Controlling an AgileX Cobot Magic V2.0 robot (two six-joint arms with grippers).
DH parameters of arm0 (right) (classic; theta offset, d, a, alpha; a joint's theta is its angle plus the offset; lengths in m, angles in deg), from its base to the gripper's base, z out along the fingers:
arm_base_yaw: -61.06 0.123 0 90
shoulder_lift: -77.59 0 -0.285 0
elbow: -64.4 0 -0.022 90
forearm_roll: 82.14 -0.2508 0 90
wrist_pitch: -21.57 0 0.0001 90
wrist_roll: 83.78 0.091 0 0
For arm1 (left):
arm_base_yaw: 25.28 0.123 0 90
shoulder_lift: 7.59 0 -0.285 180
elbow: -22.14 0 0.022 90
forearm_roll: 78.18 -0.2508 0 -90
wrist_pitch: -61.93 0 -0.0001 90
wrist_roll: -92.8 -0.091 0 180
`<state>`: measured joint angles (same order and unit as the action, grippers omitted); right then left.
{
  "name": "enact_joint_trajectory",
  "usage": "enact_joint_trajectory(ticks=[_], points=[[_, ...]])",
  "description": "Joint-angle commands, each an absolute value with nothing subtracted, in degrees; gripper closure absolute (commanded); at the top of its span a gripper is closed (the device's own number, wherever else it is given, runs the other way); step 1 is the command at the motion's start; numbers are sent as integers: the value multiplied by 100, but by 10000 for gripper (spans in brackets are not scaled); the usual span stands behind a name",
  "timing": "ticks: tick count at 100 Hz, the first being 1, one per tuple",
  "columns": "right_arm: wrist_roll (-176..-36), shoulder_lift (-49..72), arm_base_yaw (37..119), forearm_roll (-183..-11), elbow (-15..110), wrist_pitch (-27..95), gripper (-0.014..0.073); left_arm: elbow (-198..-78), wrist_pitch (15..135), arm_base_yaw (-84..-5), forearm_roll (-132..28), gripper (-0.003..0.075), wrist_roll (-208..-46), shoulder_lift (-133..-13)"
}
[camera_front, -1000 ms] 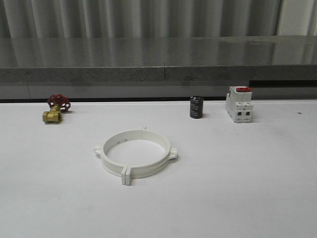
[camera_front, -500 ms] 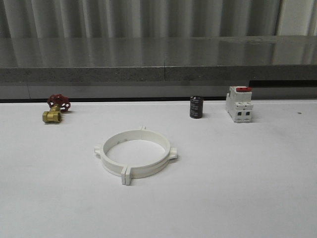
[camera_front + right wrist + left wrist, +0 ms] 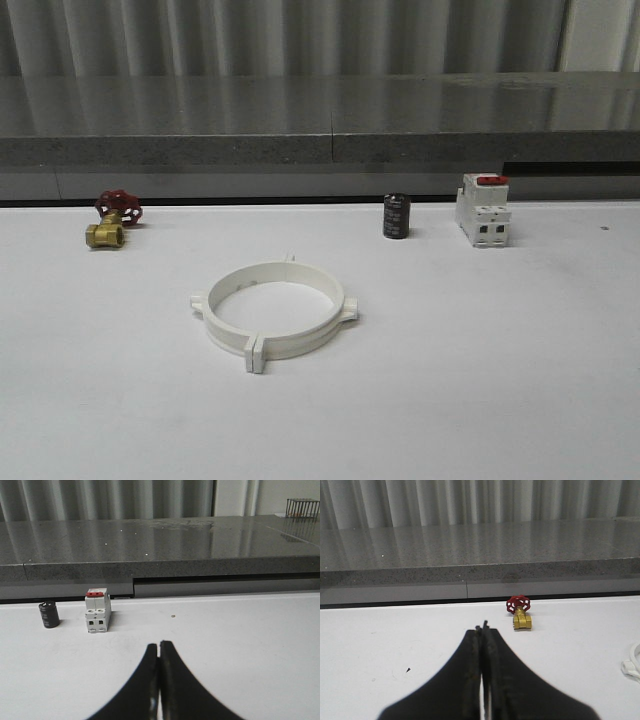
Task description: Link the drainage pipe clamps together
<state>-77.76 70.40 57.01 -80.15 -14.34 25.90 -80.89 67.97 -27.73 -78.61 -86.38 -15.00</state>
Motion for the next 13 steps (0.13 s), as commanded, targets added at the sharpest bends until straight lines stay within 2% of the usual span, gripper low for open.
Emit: enact_joint_trajectory(ticks=[1,13], points=[[-7827,7154,5679,-7963,-1348,2087,662,-7889,6309,-2761,-7818,740,-8587,-1324],[-7827,7154,5679,-7963,-1348,2087,662,-7889,6309,-2761,-7818,740,-8587,-1324]])
